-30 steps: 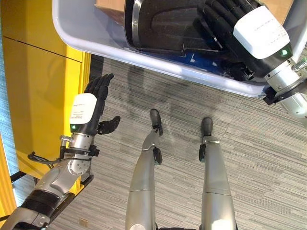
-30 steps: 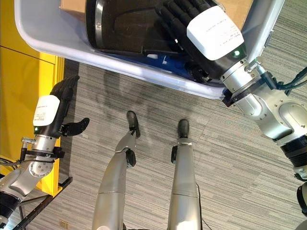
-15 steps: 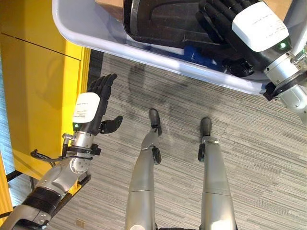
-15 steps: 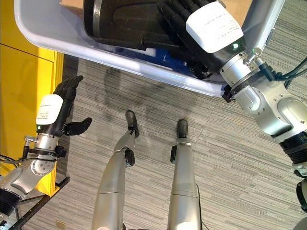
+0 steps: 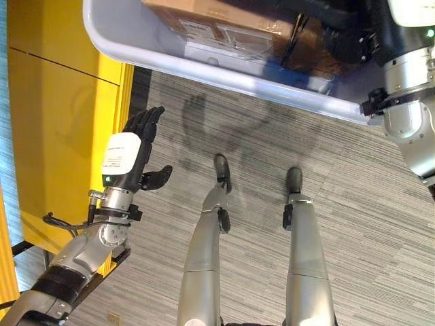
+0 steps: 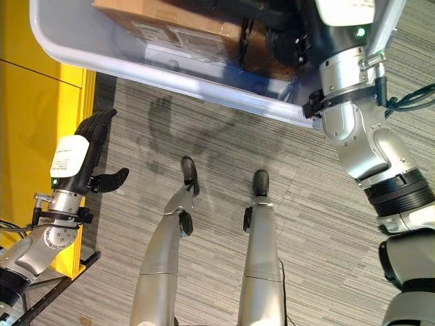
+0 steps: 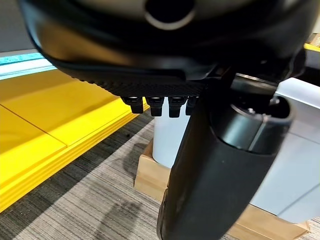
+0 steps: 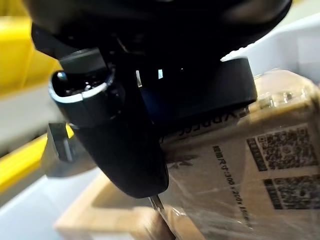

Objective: Move parts from the plastic box to the shelf.

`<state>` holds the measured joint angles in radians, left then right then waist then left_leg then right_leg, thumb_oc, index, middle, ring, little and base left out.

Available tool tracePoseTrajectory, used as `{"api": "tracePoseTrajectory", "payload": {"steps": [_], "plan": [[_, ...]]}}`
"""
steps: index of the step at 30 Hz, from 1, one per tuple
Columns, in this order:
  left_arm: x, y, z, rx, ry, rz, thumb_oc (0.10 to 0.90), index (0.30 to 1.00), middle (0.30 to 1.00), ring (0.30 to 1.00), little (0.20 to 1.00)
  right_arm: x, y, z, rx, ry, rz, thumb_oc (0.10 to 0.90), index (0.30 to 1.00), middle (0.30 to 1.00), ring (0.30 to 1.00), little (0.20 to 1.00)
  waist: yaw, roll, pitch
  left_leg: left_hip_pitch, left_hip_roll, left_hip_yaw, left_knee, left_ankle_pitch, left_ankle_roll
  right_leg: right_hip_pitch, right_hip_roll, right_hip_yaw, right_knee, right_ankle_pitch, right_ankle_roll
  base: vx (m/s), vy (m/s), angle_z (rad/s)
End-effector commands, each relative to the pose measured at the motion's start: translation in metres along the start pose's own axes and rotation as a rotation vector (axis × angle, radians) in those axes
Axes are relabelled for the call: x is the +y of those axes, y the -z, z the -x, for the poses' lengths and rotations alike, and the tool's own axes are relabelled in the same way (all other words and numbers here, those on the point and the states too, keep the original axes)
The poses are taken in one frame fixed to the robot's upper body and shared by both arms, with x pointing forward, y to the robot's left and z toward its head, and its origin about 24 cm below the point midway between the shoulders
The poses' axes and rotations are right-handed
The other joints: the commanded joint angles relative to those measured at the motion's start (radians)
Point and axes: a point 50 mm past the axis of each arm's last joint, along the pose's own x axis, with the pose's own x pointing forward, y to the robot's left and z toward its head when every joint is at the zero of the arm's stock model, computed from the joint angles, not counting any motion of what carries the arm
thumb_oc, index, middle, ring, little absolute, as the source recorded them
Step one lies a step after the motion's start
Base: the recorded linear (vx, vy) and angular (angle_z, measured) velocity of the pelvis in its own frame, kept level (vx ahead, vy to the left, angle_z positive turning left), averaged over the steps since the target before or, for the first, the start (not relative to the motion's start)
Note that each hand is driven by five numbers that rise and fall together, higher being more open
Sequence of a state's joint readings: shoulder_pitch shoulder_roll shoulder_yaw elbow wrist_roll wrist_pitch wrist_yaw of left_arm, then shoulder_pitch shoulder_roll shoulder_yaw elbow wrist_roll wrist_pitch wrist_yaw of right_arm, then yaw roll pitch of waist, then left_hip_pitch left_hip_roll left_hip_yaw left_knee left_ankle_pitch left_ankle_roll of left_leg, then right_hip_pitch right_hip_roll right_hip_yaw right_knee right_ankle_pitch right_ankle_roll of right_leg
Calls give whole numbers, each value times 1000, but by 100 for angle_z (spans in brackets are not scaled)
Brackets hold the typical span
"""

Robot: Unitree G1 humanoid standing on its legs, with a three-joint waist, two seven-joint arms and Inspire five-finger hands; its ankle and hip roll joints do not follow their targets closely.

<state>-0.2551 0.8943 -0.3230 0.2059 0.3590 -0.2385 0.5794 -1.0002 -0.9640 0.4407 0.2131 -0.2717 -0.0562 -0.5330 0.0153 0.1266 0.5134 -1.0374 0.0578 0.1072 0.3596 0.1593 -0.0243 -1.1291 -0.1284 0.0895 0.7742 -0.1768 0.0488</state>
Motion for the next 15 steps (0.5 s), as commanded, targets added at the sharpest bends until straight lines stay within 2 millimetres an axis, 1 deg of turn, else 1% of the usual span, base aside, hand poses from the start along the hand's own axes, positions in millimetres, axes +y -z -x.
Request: {"api": "tracePoseTrajectory", "payload": {"steps": [1, 3, 8, 12, 15], "plan": [[-8, -13, 9, -5, -81, 88, 900, 1000, 1000, 1000, 1000, -5, 82, 35, 471, 50, 104, 400, 300, 300, 300, 300, 0, 92, 7, 51, -8, -78, 17, -150, -22, 75, 60, -46, -8, -135, -81, 4, 63, 1], [-13, -16, 12, -2, -82, 106, 900, 1000, 1000, 1000, 1000, -8, 86, 36, 520, 120, 94, 400, 300, 300, 300, 300, 0, 104, 7, 64, -10, -73, 12, -153, -21, 83, 60, -42, -9, -136, -82, 3, 55, -2], [-19, -21, 18, -14, -77, 134, 900, 1000, 1000, 1000, 1000, -10, 89, 33, 556, 155, 99, 400, 300, 300, 300, 300, 5, 121, 7, 84, -17, -67, 6, -157, -23, 97, 58, -37, -9, -138, -86, 0, 34, -2], [-19, -22, 21, -13, -77, 149, 900, 1000, 1000, 1000, 1000, -7, 90, 34, 571, 132, 81, 400, 300, 300, 300, 300, 6, 125, 7, 101, -20, -65, 3, -158, -25, 112, 55, -36, -13, -139, -87, -1, 9, 0], [-19, -22, 23, -22, -74, 155, 900, 1000, 1000, 1000, 1000, 0, 87, 34, 541, 73, 108, 400, 300, 300, 300, 300, 9, 125, 7, 115, -19, -62, -1, -158, -25, 124, 54, -39, -16, -138, -88, 0, 0, 0]]}}
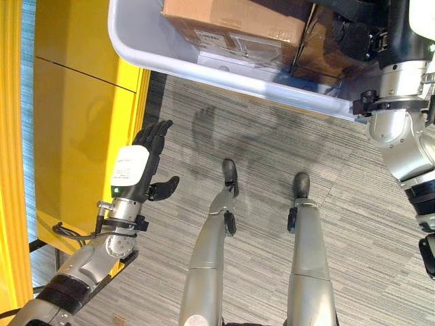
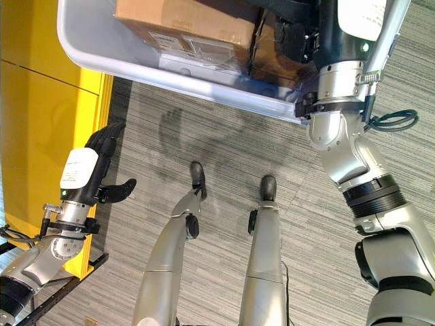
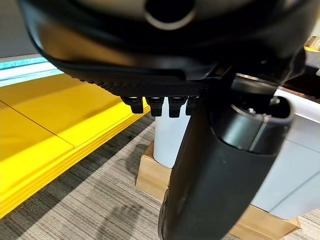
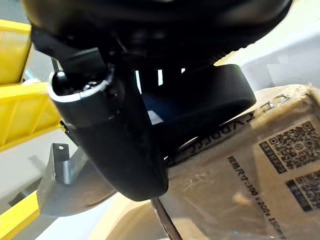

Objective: Move parts from the plastic box to the shelf.

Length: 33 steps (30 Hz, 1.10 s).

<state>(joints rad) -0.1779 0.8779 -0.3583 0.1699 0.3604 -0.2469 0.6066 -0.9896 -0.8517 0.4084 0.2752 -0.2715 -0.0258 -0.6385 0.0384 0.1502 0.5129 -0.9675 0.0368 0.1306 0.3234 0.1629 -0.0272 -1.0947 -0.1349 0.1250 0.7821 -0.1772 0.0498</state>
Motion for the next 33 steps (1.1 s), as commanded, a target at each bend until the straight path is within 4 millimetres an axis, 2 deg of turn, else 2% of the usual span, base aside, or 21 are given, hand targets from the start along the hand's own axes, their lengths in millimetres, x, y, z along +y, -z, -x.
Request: {"api": "tracePoseTrajectory", "payload": {"steps": [1, 9, 15, 18, 26, 33], "plan": [[-3, -17, 1, -32, -126, 112, 900, 1000, 1000, 1000, 1000, -21, 84, 19, 416, -23, 196, 400, 300, 300, 300, 300, -14, 101, 7, 48, 1, -86, 34, -161, -22, 93, 61, -76, -24, -138, -89, 0, 0, 0], [3, -18, 2, -49, -133, 112, 900, 1000, 1000, 1000, 1000, -7, 70, 27, 273, -123, 210, 400, 300, 300, 300, 300, -17, 82, 7, 85, 6, -89, 21, -156, -22, 140, 56, -89, -45, -130, -84, -4, -1, 0], [10, -19, 2, -53, -142, 106, 900, 1000, 1000, 1000, 1000, 3, 55, 43, 190, -164, 156, 400, 300, 300, 300, 300, -26, 58, 7, 144, 17, -91, -15, -143, -22, 208, 52, -104, -96, -106, -75, 0, 0, 0], [12, -18, 4, -47, -136, 107, 900, 1000, 1000, 1000, 1000, 5, 50, 57, 170, -169, 122, 400, 300, 300, 300, 300, -40, 43, 7, 203, 20, -91, -30, -150, -21, 269, 45, -107, -125, -104, -70, 14, 6, -2], [16, -21, 0, -54, -129, 107, 900, 1000, 1000, 1000, 1000, 6, 41, 64, 140, -156, 29, 400, 300, 300, 300, 300, -51, 17, 7, 312, 32, -98, -64, -151, -18, 382, 39, -116, -195, -75, -61, 5, -3, -2], [18, -21, 0, -50, -116, 103, 900, 1000, 1000, 1000, 1000, -4, 42, 73, 155, -118, -7, 400, 300, 300, 300, 300, -71, -4, 7, 421, 39, -101, -89, -165, -16, 492, 32, -118, -247, -64, -52, 7, -2, -1]]}}
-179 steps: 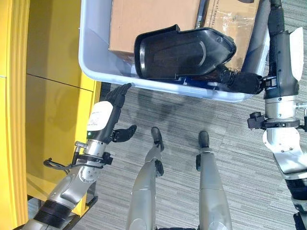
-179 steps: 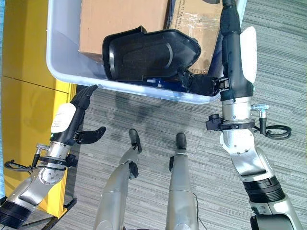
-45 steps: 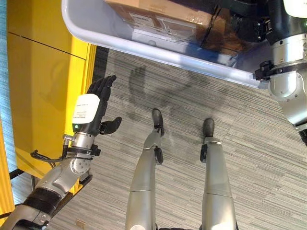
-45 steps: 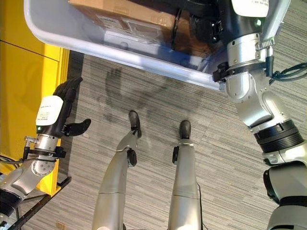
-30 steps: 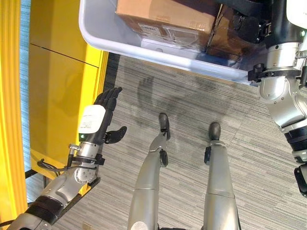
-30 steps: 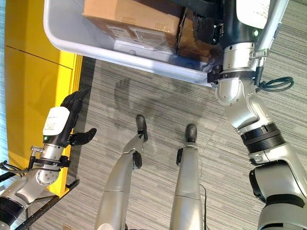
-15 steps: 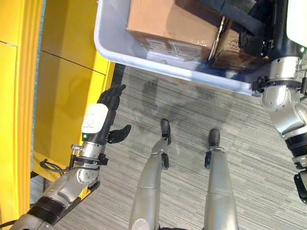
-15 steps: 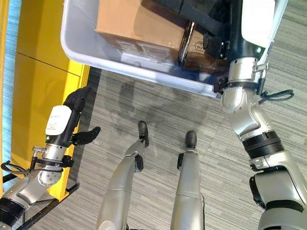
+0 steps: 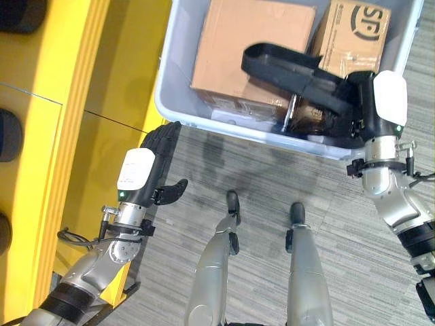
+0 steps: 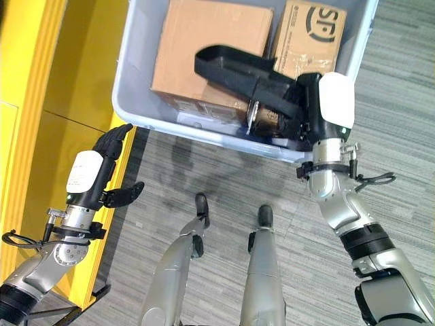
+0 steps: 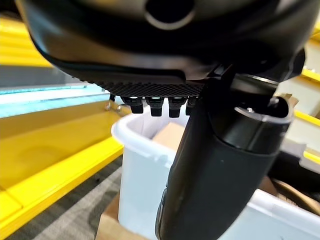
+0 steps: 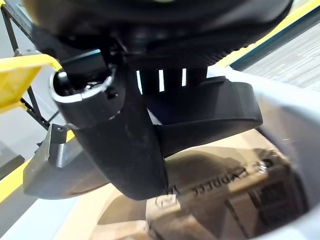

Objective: Move parts from the plastic box to the shelf.

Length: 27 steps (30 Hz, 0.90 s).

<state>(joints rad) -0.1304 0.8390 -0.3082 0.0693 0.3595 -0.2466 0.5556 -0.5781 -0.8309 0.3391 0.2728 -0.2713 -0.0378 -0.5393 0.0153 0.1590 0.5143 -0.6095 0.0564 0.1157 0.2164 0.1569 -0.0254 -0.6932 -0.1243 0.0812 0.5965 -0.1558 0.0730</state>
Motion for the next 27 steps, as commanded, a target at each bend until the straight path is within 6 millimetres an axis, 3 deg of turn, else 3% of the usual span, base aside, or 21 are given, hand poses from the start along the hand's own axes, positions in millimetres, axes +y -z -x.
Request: {"api": "tracePoseTrajectory", "payload": {"steps": [1, 7, 18, 23, 24, 27], "plan": [[16, -6, -2, -21, -108, 33, 900, 1000, 1000, 1000, 1000, -50, -20, -21, -106, 236, -59, 400, 300, 300, 300, 300, -49, -14, 6, 75, 20, -87, 17, -160, -17, 104, 21, -75, -65, -85, -75, 31, 0, 0], [14, -9, -4, -35, -103, 49, 900, 1000, 1000, 1000, 1000, -58, -17, -24, -99, 255, -109, 400, 300, 300, 300, 300, -57, -18, 6, 130, 24, -87, 0, -163, -16, 159, 17, -75, -85, -83, -72, 10, 7, -4], [22, -6, -9, -42, -118, 74, 900, 1000, 1000, 1000, 1000, -77, -22, -14, -138, 188, -438, 400, 300, 300, 300, 300, -96, -48, 3, 255, 41, -77, -25, -180, -16, 282, 16, -71, -116, -81, -67, 12, -5, -2], [20, -7, -8, -59, -93, 94, 900, 1000, 1000, 1000, 1000, -72, -21, -7, -146, -3, -661, 400, 300, 300, 300, 300, -108, -65, -30, 294, 49, -75, -36, -188, -17, 326, 21, -69, -145, -75, -69, 25, -21, -2], [19, -7, -8, -71, -82, 98, 900, 1000, 1000, 1000, 1000, -68, -22, -3, -167, -115, -775, 400, 300, 300, 300, 300, -112, -75, -44, 310, 55, -74, -41, -190, -18, 343, 22, -70, -156, -72, -69, 18, -41, -1], [19, -6, -8, -75, -75, 113, 900, 1000, 1000, 1000, 1000, -60, -23, 4, -201, -261, -879, 400, 300, 300, 300, 300, -115, -89, -62, 332, 62, -75, -50, -191, -19, 369, 24, -72, -174, -66, -68, 23, -64, -1]]}}
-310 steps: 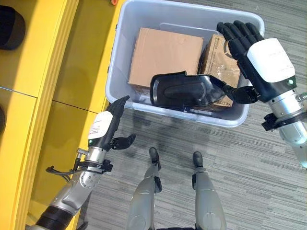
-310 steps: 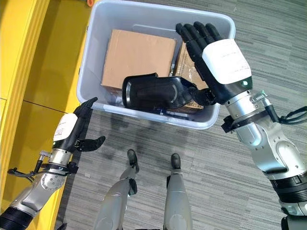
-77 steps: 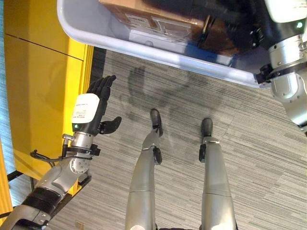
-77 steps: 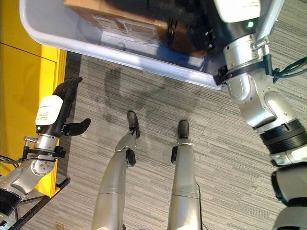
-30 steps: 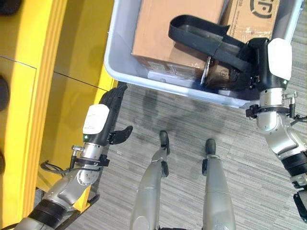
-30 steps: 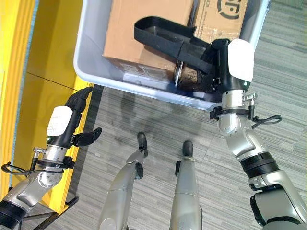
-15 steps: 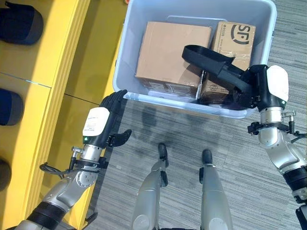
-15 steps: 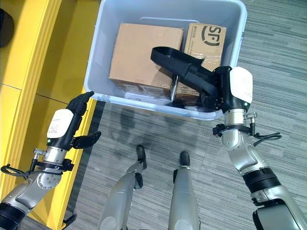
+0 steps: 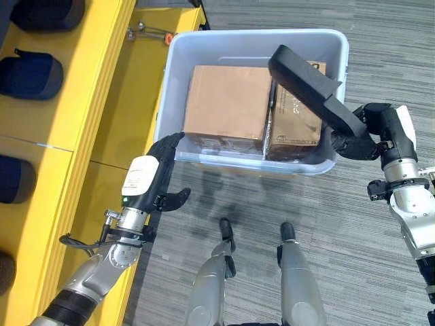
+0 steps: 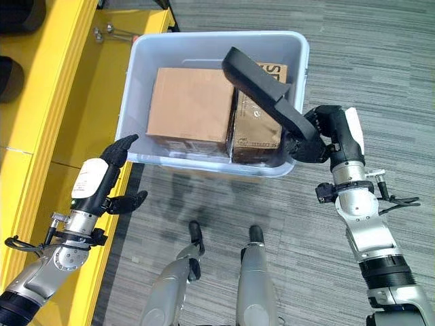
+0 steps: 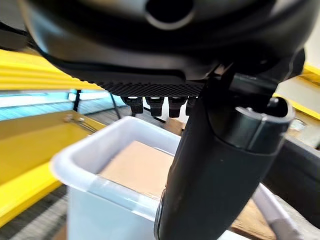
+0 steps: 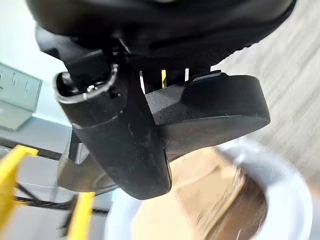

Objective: Move parts from the plastic box to the shelf.

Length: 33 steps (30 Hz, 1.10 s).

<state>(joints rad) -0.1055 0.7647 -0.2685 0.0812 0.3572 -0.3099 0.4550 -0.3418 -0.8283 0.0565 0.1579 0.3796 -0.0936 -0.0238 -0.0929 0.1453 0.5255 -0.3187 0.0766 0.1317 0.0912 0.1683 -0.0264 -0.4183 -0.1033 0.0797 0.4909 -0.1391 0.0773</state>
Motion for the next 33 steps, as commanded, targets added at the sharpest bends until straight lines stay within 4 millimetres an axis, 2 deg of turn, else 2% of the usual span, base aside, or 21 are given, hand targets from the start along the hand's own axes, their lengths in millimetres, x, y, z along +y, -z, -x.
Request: {"api": "tracePoseTrajectory", "payload": {"steps": [1, 2, 3, 7, 9, 11, 16, 18, 21, 24, 27, 33], "plan": [[31, -3, -12, -86, -125, 54, 900, 1000, 1000, 1000, 1000, 1, -72, -3, -403, -204, -166, 400, 300, 300, 300, 300, -10, -88, -88, 54, 47, -93, 70, -203, -19, 110, 4, -75, -79, -79, -71, 13, -67, -1], [31, -3, -13, -89, -117, 57, 900, 1000, 1000, 1000, 1000, 2, -69, -2, -397, -234, -186, 400, 300, 300, 300, 300, -9, -92, -92, 58, 49, -94, 69, -203, -19, 116, 4, -76, -82, -78, -71, 23, -121, 2], [27, -1, -12, -76, -49, 129, 900, 1000, 1000, 1000, 1000, 9, -60, 5, -375, -386, -208, 400, 300, 300, 300, 300, -12, -111, -122, 89, 60, -99, 55, -201, -22, 155, 7, -83, -107, -71, -71, 15, -88, 4], [21, 1, -12, -58, 39, 228, 900, 1000, 1000, 1000, 1000, 16, -53, 13, -353, -580, -238, 400, 300, 300, 300, 300, -16, -124, -151, 125, 70, -104, 37, -198, -25, 198, 8, -88, -135, -64, -68, 15, -35, 3], [18, 1, -13, -62, 83, 307, 900, 1000, 1000, 1000, 1000, 22, -52, 20, -315, -741, -177, 400, 300, 300, 300, 300, -24, -139, -186, 156, 82, -106, 24, -193, -29, 235, 11, -87, -160, -54, -66, 36, -21, 7], [20, 3, -15, -55, 85, 338, 900, 1000, 1000, 1000, 1000, 21, -50, 24, -283, -814, -152, 400, 300, 300, 300, 300, -30, -146, -205, 172, 88, -107, 17, -191, -33, 254, 13, -86, -173, -49, -66, 37, 4, 4], [20, 7, -18, -33, 114, 378, 900, 1000, 1000, 1000, 1000, 11, -45, 27, -209, -842, -41, 400, 300, 300, 300, 300, -43, -156, -234, 204, 104, -100, -1, -182, -42, 283, 16, -81, -197, -36, -61, 23, 3, -1], [23, 9, -18, -21, 117, 383, 900, 1000, 1000, 1000, 1000, 0, -44, 29, -154, -851, 112, 400, 300, 300, 300, 300, -54, -163, -251, 225, 116, -91, -14, -179, -49, 294, 18, -74, -209, -30, -57, 19, -1, -9], [27, 13, -18, -8, 102, 405, 900, 1000, 1000, 1000, 1000, -9, -51, 34, -121, -910, 215, 400, 300, 300, 300, 300, -72, -166, -265, 245, 126, -78, -26, -174, -55, 308, 23, -63, -218, -25, -57, 17, 20, -12], [34, 15, -19, 2, 62, 435, 900, 1000, 1000, 1000, 1000, -14, -56, 35, -106, -935, 228, 400, 300, 300, 300, 300, -81, -169, -277, 262, 129, -68, -35, -173, -58, 320, 27, -53, -227, -22, -57, 25, 14, -4], [39, 15, -23, 6, 35, 474, 900, 1000, 1000, 1000, 1000, -17, -52, 37, -89, -912, 233, 400, 300, 300, 300, 300, -88, -172, -286, 271, 131, -64, -36, -175, -58, 331, 27, -51, -230, -22, -55, 21, -1, -7], [36, 13, -16, -11, 111, 496, 900, 1000, 1000, 1000, 1000, -23, -51, 41, -85, -884, 223, 400, 300, 300, 300, 300, -94, -165, -299, 296, 131, -54, -44, -181, -60, 352, 31, -39, -243, -18, -51, 30, 7, -6]]}}
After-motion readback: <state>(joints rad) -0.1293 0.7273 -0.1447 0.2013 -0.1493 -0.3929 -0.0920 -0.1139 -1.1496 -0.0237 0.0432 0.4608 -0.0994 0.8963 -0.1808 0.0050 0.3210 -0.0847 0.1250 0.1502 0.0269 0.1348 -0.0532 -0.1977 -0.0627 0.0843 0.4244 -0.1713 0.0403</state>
